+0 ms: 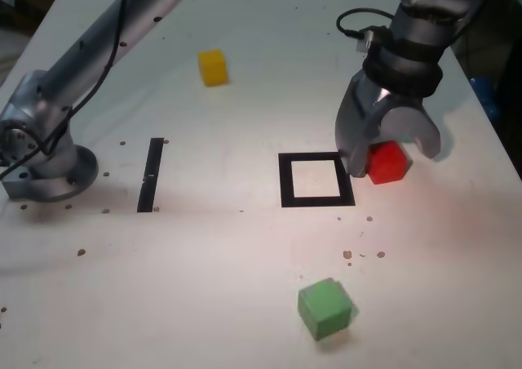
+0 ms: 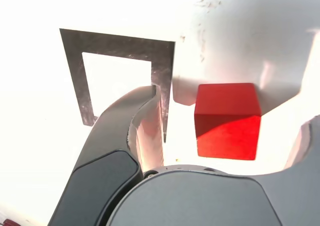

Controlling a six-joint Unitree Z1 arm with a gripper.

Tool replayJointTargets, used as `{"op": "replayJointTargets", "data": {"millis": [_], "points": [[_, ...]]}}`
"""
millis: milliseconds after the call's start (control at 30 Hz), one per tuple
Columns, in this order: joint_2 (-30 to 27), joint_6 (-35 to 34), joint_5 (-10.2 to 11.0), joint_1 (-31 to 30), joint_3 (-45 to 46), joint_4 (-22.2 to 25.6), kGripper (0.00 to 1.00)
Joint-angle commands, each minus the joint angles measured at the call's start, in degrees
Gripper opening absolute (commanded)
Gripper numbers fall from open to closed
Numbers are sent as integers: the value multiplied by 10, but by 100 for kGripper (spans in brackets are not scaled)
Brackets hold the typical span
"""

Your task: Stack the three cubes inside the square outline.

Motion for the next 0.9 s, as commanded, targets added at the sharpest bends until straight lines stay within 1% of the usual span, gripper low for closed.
{"op": "replayJointTargets", "data": {"millis": [0,67,133,167,300,367,433,867], "points": [[9,2,-2,4,-4,4,89],[15,4,-5,7,-7,4,84],[20,5,-6,9,-9,3,77],[22,5,-6,9,-10,3,72],[27,5,2,10,-18,-1,45],[28,6,6,10,-22,-2,36],[28,6,7,10,-23,-2,34],[21,11,7,10,-16,-3,34]]}}
